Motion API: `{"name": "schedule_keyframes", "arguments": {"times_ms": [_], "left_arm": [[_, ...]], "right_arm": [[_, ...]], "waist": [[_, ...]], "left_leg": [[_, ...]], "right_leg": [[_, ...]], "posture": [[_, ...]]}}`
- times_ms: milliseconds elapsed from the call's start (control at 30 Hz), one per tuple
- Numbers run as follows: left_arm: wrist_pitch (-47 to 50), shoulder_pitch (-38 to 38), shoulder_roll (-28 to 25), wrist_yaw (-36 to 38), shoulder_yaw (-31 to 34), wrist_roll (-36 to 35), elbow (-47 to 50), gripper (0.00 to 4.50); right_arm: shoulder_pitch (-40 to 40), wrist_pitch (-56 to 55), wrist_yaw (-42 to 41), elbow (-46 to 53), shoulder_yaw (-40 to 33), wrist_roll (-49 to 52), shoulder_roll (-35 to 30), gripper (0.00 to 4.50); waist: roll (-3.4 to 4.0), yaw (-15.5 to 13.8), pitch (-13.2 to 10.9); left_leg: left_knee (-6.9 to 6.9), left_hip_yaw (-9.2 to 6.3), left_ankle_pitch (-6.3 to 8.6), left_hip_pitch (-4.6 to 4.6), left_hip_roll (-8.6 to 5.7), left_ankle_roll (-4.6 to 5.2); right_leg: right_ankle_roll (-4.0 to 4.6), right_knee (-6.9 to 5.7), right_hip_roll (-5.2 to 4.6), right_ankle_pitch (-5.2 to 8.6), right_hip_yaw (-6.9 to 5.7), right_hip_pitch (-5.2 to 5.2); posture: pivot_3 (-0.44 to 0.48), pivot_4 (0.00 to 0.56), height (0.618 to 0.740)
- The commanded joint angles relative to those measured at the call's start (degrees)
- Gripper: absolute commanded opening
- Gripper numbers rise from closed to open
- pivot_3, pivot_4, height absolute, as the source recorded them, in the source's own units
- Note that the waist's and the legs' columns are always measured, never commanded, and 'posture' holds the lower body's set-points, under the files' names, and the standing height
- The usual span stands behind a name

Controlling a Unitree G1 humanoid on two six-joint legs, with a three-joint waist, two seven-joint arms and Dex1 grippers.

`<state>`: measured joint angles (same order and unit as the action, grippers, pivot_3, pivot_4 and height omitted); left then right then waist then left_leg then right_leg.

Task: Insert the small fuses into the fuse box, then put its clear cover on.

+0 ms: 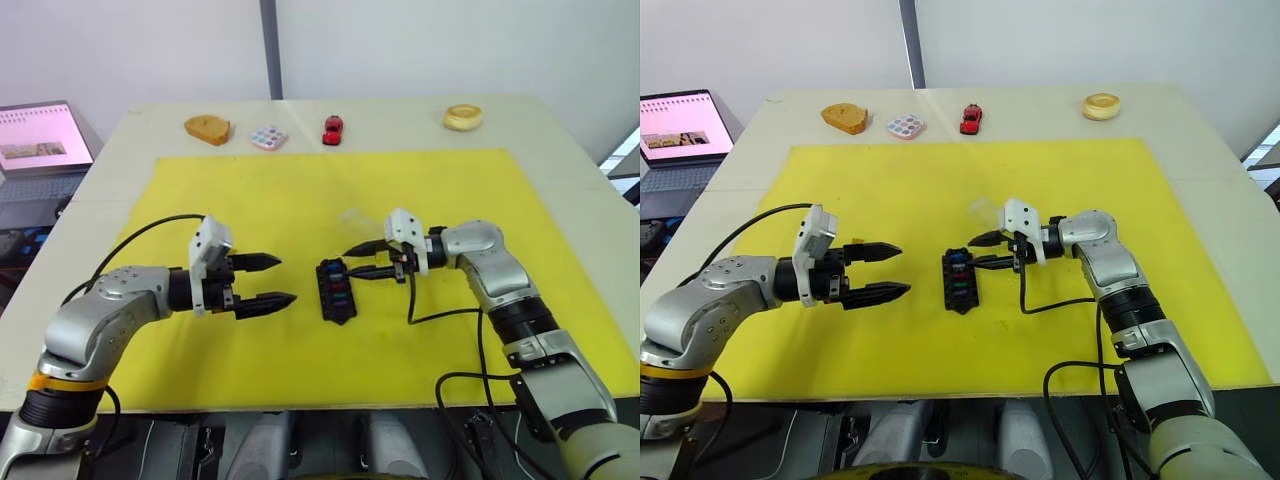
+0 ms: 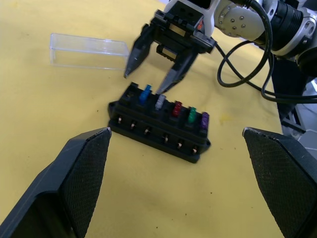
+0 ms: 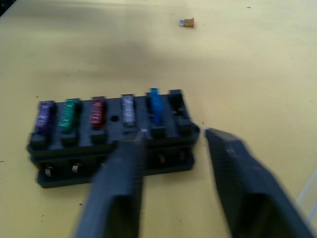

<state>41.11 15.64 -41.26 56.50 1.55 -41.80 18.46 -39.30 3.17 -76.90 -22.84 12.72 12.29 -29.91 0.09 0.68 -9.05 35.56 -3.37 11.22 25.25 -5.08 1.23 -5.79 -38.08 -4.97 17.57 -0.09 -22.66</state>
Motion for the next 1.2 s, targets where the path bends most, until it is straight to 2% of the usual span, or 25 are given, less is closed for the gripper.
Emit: {"name": "schedule_keyframes", "arguments": {"times_ms": [33, 233, 467, 567, 667, 900, 1200], "left_arm": [[-0.99, 0.77, -0.04, 0.11, 1.60, -0.13, 0.29, 4.50], [-1.42, 0.96, -0.62, 0.51, 1.81, 0.41, -0.67, 4.50], [-3.46, 0.92, -4.00, 3.27, 0.81, 3.59, -1.70, 4.50], [-4.87, 1.13, -4.28, 3.61, 0.38, 5.16, -1.98, 4.50], [-5.34, 1.22, -4.02, 3.82, 0.21, 5.88, -2.06, 4.50], [-5.58, 0.26, -3.48, 3.81, 0.10, 6.51, -1.49, 4.50], [-5.68, -0.53, -2.85, 3.34, 0.08, 6.61, -1.27, 4.50]], "right_arm": [[-0.04, 0.47, -0.13, 1.17, -0.81, 0.45, 0.27, 2.34], [-1.60, 2.08, -0.69, 0.72, -2.68, 1.47, -1.38, 2.34], [-3.42, 5.64, -2.03, 2.59, -3.90, 2.52, -3.50, 2.34], [-3.79, 11.81, -0.30, 7.06, -4.87, 5.80, -1.23, 1.52], [-2.51, 15.77, 1.52, 11.60, -3.98, 6.88, 0.64, 0.04], [-0.14, 16.87, 3.11, 14.96, -1.57, 5.56, 1.96, 0.04], [0.86, 14.19, 3.69, 13.61, 0.48, 3.10, 2.11, 0.04]], "waist": [[0.00, 0.01, 0.00], [0.00, -0.06, 0.00], [0.00, 0.01, 0.00], [0.00, 0.17, 0.00], [0.00, 0.06, 0.00], [0.00, -0.17, 0.00], [0.00, 0.04, 0.00]], "left_leg": [[0.00, 0.00, 0.00, 0.00, 0.00, 0.00], [0.00, 0.00, 0.00, 0.00, 0.00, -0.01], [0.00, 0.00, 0.00, 0.01, 0.00, 0.00], [-0.03, 0.00, -0.01, 0.01, 0.01, -0.01], [-0.11, 0.00, -0.02, 0.01, 0.02, -0.03], [-0.08, 0.00, -0.02, 0.02, -0.01, -0.03], [-0.10, 0.00, -0.03, 0.02, 0.00, -0.04]], "right_leg": [[0.00, 0.00, 0.00, 0.00, 0.00, 0.00], [0.00, 0.00, 0.00, 0.00, 0.00, 0.00], [0.00, 0.00, 0.00, 0.00, 0.00, 0.00], [0.00, -0.01, 0.00, 0.00, 0.01, -0.03], [0.00, 0.00, 0.00, 0.00, 0.01, -0.07], [0.00, 0.00, -0.03, 0.00, 0.00, -0.08], [0.00, -0.02, -0.01, 0.00, 0.00, -0.08]], "posture": [[0.000, 0.150, 0.740], [0.000, 0.150, 0.740], [0.000, 0.150, 0.740], [0.000, 0.150, 0.740], [0.000, 0.150, 0.740], [0.000, 0.150, 0.740], [0.000, 0.150, 0.740]]}}
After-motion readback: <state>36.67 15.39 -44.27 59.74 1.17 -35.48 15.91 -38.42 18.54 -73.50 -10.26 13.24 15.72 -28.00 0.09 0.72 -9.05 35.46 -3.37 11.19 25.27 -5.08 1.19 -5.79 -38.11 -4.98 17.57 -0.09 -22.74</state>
